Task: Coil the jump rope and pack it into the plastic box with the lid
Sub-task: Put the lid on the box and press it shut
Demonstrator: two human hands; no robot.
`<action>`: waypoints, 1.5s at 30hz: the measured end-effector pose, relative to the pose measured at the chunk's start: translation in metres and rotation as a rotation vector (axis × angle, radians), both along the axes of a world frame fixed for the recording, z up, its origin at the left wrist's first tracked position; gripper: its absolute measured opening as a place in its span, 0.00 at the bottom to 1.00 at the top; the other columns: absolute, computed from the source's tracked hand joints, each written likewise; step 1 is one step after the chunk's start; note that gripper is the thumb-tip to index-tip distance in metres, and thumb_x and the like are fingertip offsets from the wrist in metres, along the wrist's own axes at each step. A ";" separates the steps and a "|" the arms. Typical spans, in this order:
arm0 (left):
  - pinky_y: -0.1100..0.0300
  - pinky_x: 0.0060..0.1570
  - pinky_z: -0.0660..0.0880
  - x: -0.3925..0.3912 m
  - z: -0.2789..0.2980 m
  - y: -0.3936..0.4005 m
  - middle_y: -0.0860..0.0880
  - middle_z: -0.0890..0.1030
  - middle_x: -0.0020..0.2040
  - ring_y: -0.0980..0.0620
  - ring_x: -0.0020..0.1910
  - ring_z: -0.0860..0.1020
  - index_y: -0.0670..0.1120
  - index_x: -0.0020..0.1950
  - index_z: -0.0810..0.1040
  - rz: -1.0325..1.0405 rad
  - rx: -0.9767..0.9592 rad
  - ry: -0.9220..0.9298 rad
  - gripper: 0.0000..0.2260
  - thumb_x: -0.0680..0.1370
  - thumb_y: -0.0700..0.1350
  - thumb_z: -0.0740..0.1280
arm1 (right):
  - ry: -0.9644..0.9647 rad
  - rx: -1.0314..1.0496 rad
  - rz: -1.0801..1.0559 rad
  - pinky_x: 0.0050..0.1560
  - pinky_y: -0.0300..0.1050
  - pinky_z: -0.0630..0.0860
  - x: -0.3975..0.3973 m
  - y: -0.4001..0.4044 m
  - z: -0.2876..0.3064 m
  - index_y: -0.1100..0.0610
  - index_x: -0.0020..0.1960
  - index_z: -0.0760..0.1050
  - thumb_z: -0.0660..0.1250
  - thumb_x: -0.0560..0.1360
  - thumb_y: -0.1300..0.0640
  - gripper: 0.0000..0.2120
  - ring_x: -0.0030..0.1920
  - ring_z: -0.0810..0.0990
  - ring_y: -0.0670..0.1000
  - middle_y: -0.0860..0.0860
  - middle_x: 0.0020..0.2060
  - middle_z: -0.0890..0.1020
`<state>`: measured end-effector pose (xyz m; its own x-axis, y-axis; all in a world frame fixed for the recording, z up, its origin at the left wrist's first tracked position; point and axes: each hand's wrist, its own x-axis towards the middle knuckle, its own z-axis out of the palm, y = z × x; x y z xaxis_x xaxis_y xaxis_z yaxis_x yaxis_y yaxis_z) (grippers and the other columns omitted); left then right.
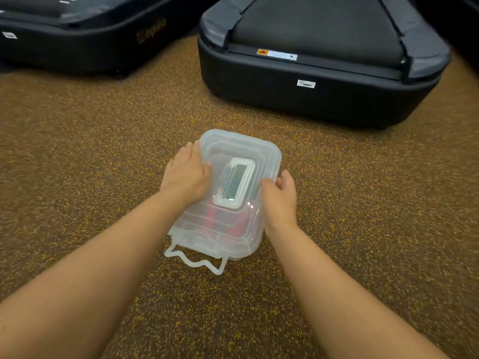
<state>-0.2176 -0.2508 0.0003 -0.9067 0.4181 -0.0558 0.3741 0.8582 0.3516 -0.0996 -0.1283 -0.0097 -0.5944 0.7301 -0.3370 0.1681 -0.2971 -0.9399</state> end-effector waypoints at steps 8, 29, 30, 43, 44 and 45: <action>0.52 0.76 0.42 -0.025 0.008 0.045 0.46 0.48 0.79 0.50 0.78 0.44 0.44 0.78 0.48 -0.328 -0.034 0.085 0.26 0.82 0.50 0.50 | 0.006 0.047 0.078 0.50 0.41 0.71 -0.027 0.047 0.007 0.56 0.67 0.70 0.57 0.79 0.54 0.18 0.55 0.74 0.47 0.47 0.56 0.74; 0.49 0.74 0.53 -0.040 -0.004 0.077 0.42 0.68 0.66 0.43 0.68 0.65 0.40 0.68 0.67 -0.258 0.189 0.156 0.17 0.81 0.45 0.55 | -0.101 -0.200 0.278 0.55 0.58 0.80 -0.089 0.095 0.013 0.59 0.59 0.77 0.72 0.71 0.50 0.20 0.51 0.84 0.58 0.58 0.53 0.84; 0.49 0.74 0.51 -0.040 -0.005 0.076 0.43 0.65 0.70 0.44 0.71 0.62 0.40 0.71 0.64 -0.263 0.184 0.157 0.19 0.81 0.45 0.54 | -0.072 -0.152 0.288 0.57 0.56 0.79 -0.089 0.094 0.011 0.58 0.63 0.75 0.73 0.71 0.53 0.22 0.53 0.83 0.58 0.58 0.57 0.82; 0.51 0.75 0.47 -0.044 -0.006 0.082 0.48 0.53 0.79 0.50 0.77 0.52 0.49 0.78 0.50 -0.327 -0.097 0.196 0.26 0.80 0.51 0.47 | -0.158 0.340 0.443 0.59 0.53 0.77 -0.084 0.089 0.003 0.53 0.69 0.69 0.69 0.74 0.51 0.24 0.56 0.79 0.52 0.51 0.60 0.77; 0.51 0.74 0.47 -0.044 -0.005 0.083 0.48 0.54 0.79 0.50 0.77 0.53 0.49 0.78 0.51 -0.324 -0.098 0.200 0.26 0.79 0.51 0.47 | -0.150 0.338 0.435 0.58 0.54 0.78 -0.084 0.089 0.002 0.53 0.68 0.70 0.69 0.74 0.51 0.23 0.55 0.80 0.52 0.51 0.59 0.78; 0.51 0.74 0.48 -0.045 -0.006 0.083 0.48 0.55 0.78 0.50 0.76 0.54 0.49 0.78 0.52 -0.319 -0.097 0.205 0.26 0.79 0.51 0.47 | -0.141 0.336 0.427 0.58 0.55 0.78 -0.084 0.089 0.001 0.53 0.66 0.71 0.69 0.74 0.51 0.22 0.55 0.80 0.52 0.51 0.58 0.78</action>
<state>-0.2624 -0.1673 -0.0052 -0.7287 0.6822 0.0595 0.6812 0.7133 0.1647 -0.1840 -0.0392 -0.0088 -0.8269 0.5156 -0.2247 0.3385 0.1371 -0.9309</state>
